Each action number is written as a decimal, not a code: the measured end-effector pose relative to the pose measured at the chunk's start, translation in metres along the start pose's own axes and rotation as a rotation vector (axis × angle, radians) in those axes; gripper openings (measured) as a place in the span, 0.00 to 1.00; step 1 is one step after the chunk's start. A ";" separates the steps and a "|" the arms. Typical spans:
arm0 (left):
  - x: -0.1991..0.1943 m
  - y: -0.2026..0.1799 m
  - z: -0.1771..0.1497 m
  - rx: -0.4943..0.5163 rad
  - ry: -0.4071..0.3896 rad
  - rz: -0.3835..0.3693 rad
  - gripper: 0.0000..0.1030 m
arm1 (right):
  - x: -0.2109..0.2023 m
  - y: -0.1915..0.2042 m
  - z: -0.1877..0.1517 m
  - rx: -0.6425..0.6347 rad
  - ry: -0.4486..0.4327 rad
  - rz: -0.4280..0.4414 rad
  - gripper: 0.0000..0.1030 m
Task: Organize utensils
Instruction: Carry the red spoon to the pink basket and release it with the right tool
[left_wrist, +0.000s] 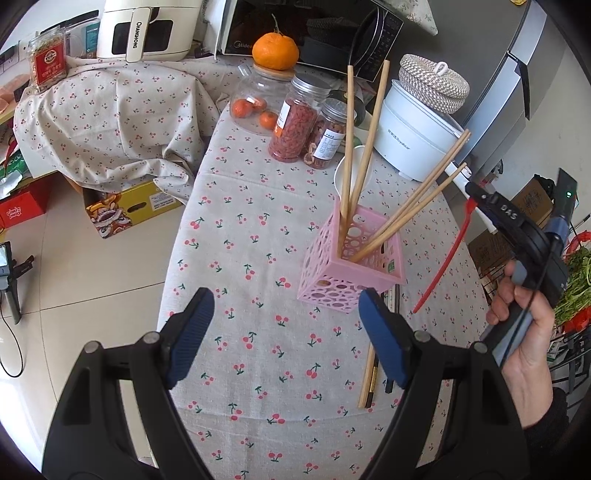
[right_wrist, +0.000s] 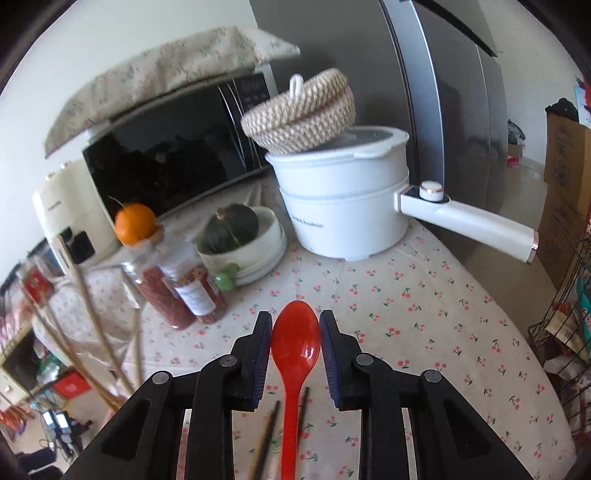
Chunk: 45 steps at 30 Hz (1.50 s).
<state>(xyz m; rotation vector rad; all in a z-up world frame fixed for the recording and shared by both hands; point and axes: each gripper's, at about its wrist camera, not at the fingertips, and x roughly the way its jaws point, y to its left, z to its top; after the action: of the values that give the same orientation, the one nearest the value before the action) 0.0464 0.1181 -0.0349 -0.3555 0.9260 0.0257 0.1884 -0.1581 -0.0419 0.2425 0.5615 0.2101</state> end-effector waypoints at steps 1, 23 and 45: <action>0.000 0.001 0.000 -0.007 0.000 -0.005 0.78 | -0.013 0.006 0.001 0.002 -0.035 0.018 0.26; 0.001 0.005 0.000 -0.024 -0.007 0.004 0.78 | -0.065 0.090 -0.008 0.077 -0.373 0.118 0.26; 0.021 -0.028 -0.016 0.022 0.077 -0.029 0.79 | -0.073 0.018 -0.018 -0.062 0.037 0.066 0.60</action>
<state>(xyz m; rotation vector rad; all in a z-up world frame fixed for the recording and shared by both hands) 0.0520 0.0845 -0.0522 -0.3514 0.9962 -0.0251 0.1156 -0.1575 -0.0156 0.1979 0.5837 0.2958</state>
